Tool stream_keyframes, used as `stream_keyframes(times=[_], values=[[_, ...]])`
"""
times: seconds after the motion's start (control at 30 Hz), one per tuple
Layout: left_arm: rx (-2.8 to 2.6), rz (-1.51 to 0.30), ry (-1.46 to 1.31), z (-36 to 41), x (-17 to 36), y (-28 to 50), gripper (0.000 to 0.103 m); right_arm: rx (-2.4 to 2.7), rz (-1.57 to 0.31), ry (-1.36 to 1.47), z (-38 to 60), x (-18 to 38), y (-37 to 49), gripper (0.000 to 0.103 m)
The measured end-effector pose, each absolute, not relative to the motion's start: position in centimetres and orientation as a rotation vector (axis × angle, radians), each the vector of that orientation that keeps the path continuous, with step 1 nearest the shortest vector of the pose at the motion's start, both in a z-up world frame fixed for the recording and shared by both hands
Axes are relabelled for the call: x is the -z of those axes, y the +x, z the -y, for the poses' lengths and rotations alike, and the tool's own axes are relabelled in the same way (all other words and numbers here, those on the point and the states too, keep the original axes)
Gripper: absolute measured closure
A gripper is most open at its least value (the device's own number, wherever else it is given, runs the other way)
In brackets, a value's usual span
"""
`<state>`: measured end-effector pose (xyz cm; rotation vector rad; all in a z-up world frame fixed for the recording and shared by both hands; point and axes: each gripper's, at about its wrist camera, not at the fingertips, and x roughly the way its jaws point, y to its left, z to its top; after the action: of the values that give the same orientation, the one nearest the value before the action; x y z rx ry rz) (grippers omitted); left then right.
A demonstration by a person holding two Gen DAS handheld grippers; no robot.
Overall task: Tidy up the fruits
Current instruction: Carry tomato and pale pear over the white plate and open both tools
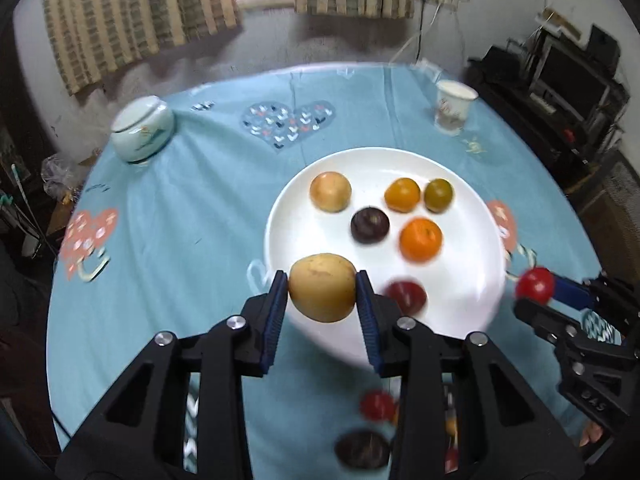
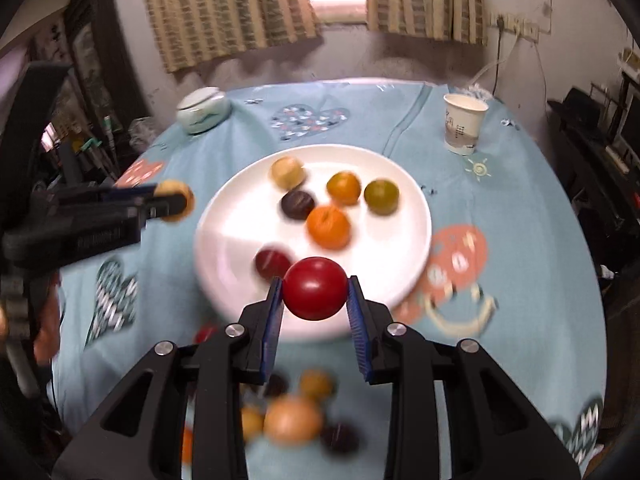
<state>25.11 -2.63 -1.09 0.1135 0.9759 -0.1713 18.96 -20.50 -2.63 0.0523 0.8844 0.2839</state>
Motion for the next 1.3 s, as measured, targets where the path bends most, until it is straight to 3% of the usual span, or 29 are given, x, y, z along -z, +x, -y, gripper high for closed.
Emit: stream_keyframes(times=[0.17, 0.53, 0.57, 0.63, 0.7, 0.9, 1.03, 1.3], values=[[0.159, -1.045, 0.085, 3.7, 3.6, 30.4, 0.068, -0.235, -0.954, 0.059, 21.4, 4.8, 26.7, 0.071], [0.151, -1.092, 0.092, 4.0, 6.5, 34.2, 0.067, -0.247, -0.997, 0.029, 21.2, 7.3, 29.8, 0.071], [0.147, -1.089, 0.095, 4.1, 6.5, 34.3, 0.062, -0.233, -1.002, 0.015, 21.1, 7.4, 30.0, 0.071], [0.121, -1.055, 0.101, 4.1, 6.0, 34.3, 0.035, -0.194, -1.005, -0.036, 20.7, 7.7, 30.3, 0.066], [0.119, -1.035, 0.102, 4.2, 5.3, 34.2, 0.035, -0.162, -0.974, -0.068, 20.5, 7.5, 30.1, 0.039], [0.131, -1.011, 0.088, 3.3, 3.1, 32.0, 0.028, -0.197, -0.921, -0.067, 21.0, 5.4, 27.7, 0.038], [0.128, -0.949, 0.110, 2.0, 1.8, 27.1, 0.013, -0.213, -0.911, -0.055, 21.9, 3.9, 23.8, 0.038], [0.085, -0.931, 0.056, -1.2, 4.7, 13.2, 0.013, -0.251, -0.921, 0.001, 22.0, 5.4, 11.6, 0.038]])
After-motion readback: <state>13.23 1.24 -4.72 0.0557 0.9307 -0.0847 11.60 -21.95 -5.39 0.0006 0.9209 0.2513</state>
